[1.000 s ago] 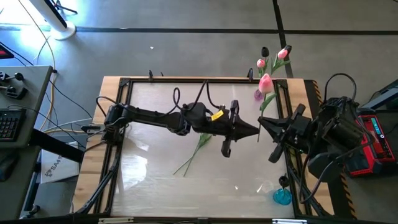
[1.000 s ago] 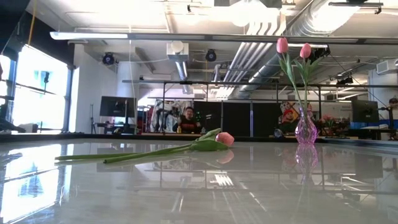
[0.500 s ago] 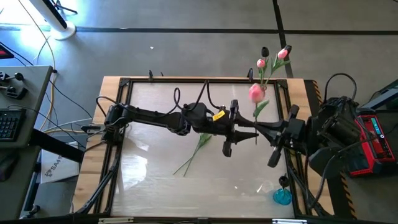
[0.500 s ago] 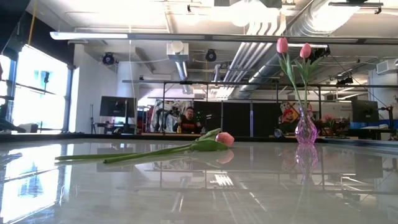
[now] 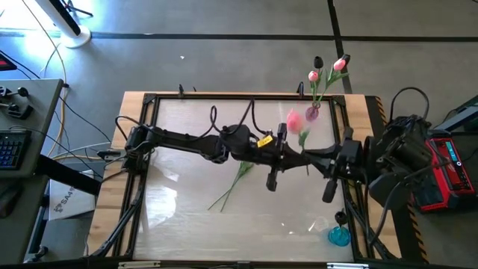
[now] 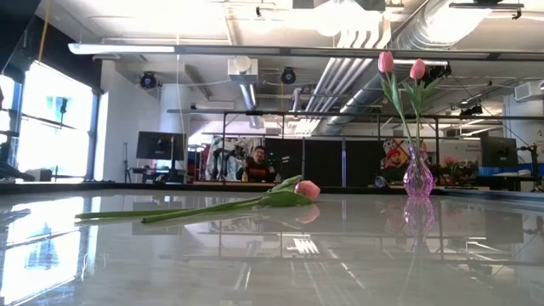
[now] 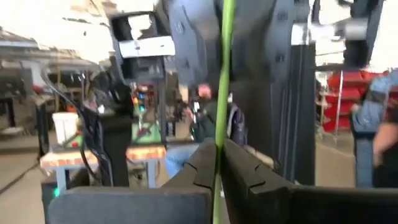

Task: Sort flowers into vase by color
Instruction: Put the bottom pink flower into the blue vase

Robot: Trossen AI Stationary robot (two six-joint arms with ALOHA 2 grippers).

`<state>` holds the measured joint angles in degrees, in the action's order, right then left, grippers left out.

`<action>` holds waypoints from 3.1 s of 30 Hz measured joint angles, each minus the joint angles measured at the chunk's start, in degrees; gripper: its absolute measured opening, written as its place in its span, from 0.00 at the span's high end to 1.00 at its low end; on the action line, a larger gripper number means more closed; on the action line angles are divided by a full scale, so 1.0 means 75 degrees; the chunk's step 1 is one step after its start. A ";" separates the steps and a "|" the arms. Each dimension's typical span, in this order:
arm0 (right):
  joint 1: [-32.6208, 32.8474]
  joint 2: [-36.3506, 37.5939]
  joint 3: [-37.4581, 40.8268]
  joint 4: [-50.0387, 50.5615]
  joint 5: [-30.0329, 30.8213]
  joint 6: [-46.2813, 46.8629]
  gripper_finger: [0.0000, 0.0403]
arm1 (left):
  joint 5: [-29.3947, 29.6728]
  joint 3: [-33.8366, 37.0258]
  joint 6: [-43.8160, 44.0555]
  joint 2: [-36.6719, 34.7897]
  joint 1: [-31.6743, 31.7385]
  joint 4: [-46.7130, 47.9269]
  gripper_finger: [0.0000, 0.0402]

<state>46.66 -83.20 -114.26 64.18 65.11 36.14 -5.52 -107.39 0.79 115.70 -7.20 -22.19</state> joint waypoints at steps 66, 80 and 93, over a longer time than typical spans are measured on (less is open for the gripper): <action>0.2584 0.0829 -0.0001 0.3446 -0.4708 0.3947 1.00 | 0.1081 0.0000 0.1283 -0.0003 -0.0094 0.3890 0.71; 0.3299 -0.0090 0.0000 0.3446 -0.4207 0.4182 1.00 | 0.1117 0.0000 0.1286 -0.0003 -0.0094 0.3892 0.71; 0.3490 -0.1188 0.0000 0.3446 -0.3899 0.4976 1.00 | 0.0798 0.0001 0.1427 0.0000 -0.0094 0.3802 0.71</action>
<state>72.84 -92.10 -114.26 90.02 35.87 73.46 0.46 -107.39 11.49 115.70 -7.90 6.33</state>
